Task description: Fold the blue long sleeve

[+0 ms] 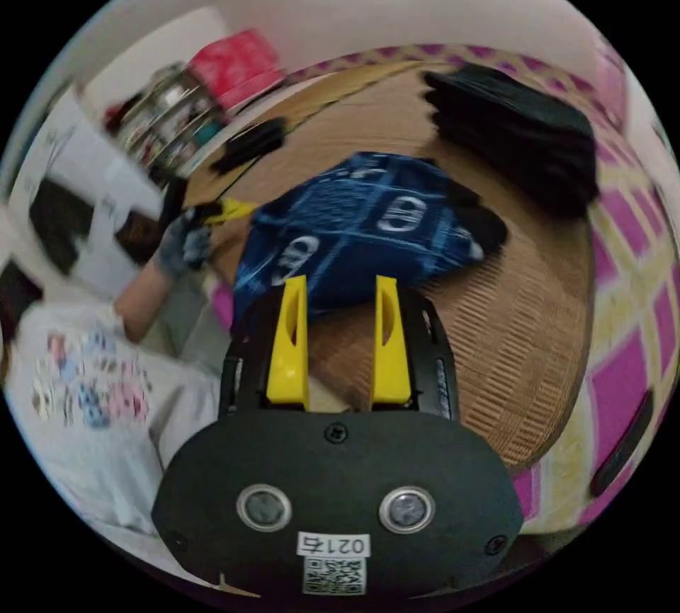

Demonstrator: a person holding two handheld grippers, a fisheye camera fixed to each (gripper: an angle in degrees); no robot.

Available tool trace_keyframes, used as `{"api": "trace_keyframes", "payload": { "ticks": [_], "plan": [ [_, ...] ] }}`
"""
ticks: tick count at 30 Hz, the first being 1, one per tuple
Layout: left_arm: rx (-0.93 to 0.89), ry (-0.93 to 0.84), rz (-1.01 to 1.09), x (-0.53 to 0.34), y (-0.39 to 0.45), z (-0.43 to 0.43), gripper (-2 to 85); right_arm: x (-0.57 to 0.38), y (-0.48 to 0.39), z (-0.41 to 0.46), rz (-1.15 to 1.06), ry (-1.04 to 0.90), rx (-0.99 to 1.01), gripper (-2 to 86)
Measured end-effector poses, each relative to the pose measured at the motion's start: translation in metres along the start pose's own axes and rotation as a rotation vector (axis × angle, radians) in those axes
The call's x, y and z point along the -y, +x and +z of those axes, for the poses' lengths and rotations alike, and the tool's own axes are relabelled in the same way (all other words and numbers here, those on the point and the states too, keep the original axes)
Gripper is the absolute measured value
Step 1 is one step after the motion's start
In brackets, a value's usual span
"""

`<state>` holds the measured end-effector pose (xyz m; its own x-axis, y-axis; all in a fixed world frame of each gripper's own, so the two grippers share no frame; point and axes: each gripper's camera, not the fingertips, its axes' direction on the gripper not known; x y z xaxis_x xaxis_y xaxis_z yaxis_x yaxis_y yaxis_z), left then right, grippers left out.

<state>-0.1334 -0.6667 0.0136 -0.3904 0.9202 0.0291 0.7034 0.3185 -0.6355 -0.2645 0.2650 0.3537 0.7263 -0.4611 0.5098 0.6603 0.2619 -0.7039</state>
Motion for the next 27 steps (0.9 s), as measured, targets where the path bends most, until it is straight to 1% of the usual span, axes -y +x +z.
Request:
{"api": "trace_keyframes", "payload": {
  "ticks": [2, 3, 5, 6, 7, 8, 11, 12, 14, 16, 19, 21, 22, 23, 24, 26, 27],
  "plan": [
    [-0.024, -0.054, -0.013, 0.008, -0.009, 0.016, 15.2, -0.003, 0.079, -0.003, 0.286, 0.077, -0.030, 13.8],
    [-0.028, -0.087, -0.012, 0.012, -0.012, 0.026, 15.2, -0.005, 0.097, -0.001, 0.350, 0.092, -0.018, 13.7],
    [-0.028, -0.091, 0.002, 0.017, -0.012, 0.030, 13.8, -0.011, 0.156, 0.006, 0.550, 0.187, 0.182, 11.5],
    [-0.025, -0.124, 0.001, 0.023, -0.012, 0.034, 12.2, -0.011, 0.167, 0.007, 0.584, 0.207, 0.220, 11.0],
    [-0.003, -0.176, -0.013, 0.028, -0.013, 0.042, 7.5, -0.007, 0.184, 0.011, 0.621, 0.230, 0.285, 9.9],
    [0.009, -0.206, -0.024, 0.030, -0.014, 0.046, 5.2, 0.001, 0.197, 0.016, 0.636, 0.229, 0.328, 8.5],
    [-0.024, -0.242, -0.047, 0.040, -0.020, 0.048, 1.2, 0.028, 0.215, 0.019, 0.641, 0.215, 0.354, 6.5],
    [-0.038, -0.215, -0.035, 0.045, -0.020, 0.037, 0.4, 0.036, 0.216, 0.016, 0.630, 0.215, 0.347, 6.3],
    [-0.038, -0.168, -0.012, 0.055, -0.015, 0.014, -0.1, 0.077, 0.210, 0.002, 0.534, 0.208, 0.291, 5.9],
    [0.042, -0.088, 0.036, 0.068, -0.008, -0.028, -0.2, 0.115, 0.196, -0.002, 0.444, 0.180, 0.265, 5.8],
    [0.098, 0.016, 0.025, 0.071, -0.016, -0.078, 0.5, 0.173, 0.168, 0.004, 0.319, 0.172, 0.246, 6.0],
    [0.145, 0.057, -0.045, 0.064, -0.035, -0.095, 1.9, 0.204, 0.152, 0.019, 0.252, 0.144, 0.223, 6.6],
    [0.175, 0.065, -0.135, 0.056, -0.055, -0.099, 3.3, 0.220, 0.145, 0.037, 0.227, 0.094, 0.195, 7.5],
    [0.184, 0.063, -0.178, 0.052, -0.067, -0.100, 4.5, 0.231, 0.140, 0.056, 0.217, 0.025, 0.143, 8.6],
    [0.191, 0.048, -0.242, 0.044, -0.090, -0.101, 6.9, 0.234, 0.137, 0.064, 0.213, -0.002, 0.102, 9.1],
    [0.149, 0.073, -0.281, 0.030, -0.113, -0.116, 8.3, 0.235, 0.112, 0.068, 0.111, 0.017, -0.030, 10.4],
    [0.129, 0.136, -0.298, 0.021, -0.118, -0.134, 9.0, 0.233, 0.101, 0.067, 0.062, 0.028, -0.029, 10.5]
  ]
}}
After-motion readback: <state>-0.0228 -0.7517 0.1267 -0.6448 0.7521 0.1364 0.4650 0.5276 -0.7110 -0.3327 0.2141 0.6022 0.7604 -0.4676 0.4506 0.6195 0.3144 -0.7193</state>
